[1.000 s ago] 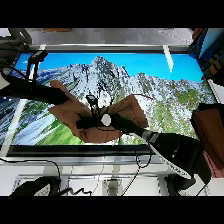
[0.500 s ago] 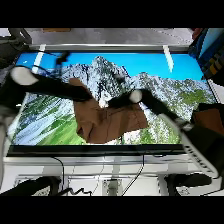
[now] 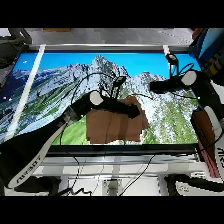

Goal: Fold the clothes and pants, and hang the long-sleeved shirts on hangers.

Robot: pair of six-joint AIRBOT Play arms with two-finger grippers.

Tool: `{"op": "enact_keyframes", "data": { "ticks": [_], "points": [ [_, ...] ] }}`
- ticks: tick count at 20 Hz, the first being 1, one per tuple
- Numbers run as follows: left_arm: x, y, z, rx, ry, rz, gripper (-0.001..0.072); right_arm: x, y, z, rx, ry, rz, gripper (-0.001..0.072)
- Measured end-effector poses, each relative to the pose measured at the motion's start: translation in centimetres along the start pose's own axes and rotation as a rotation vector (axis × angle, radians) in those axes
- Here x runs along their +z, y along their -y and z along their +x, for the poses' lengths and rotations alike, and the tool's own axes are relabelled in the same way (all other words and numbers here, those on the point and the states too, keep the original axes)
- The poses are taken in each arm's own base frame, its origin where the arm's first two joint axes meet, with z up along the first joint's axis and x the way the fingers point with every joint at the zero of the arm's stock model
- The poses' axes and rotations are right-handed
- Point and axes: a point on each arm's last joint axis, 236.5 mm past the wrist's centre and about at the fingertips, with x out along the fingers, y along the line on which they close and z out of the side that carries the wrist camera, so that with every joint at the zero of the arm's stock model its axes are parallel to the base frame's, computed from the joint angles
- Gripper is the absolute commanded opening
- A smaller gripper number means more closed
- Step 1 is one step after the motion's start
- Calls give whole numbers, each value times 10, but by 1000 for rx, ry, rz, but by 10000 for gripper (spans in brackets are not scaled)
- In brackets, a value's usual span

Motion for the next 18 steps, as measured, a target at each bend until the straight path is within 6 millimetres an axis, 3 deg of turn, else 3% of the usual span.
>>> {"op": "enact_keyframes", "data": {
  "ticks": [2,4,5,6,7,11,16,18],
  "points": [
    [10,-11,-6,16,30,-12,695,-10,20,1,-10,-44,-19,36],
    [20,-24,-22,29,52,-29,694,-33,23,10,70,-141,-63,61],
    [25,-31,-31,36,61,-39,695,-46,18,14,139,-197,-79,284],
    [30,-40,-42,45,67,-52,694,-58,11,18,210,-246,-88,595],
    [32,-48,-52,51,67,-63,694,-67,4,22,278,-282,-92,652],
    [35,-71,-76,68,65,-100,694,-86,-19,47,388,-369,-59,661],
    [34,-76,-82,68,55,-111,694,-119,-39,84,362,-503,-78,661],
    [33,-76,-83,68,54,-112,694,-119,-35,98,304,-499,-53,659]
  ]
}}
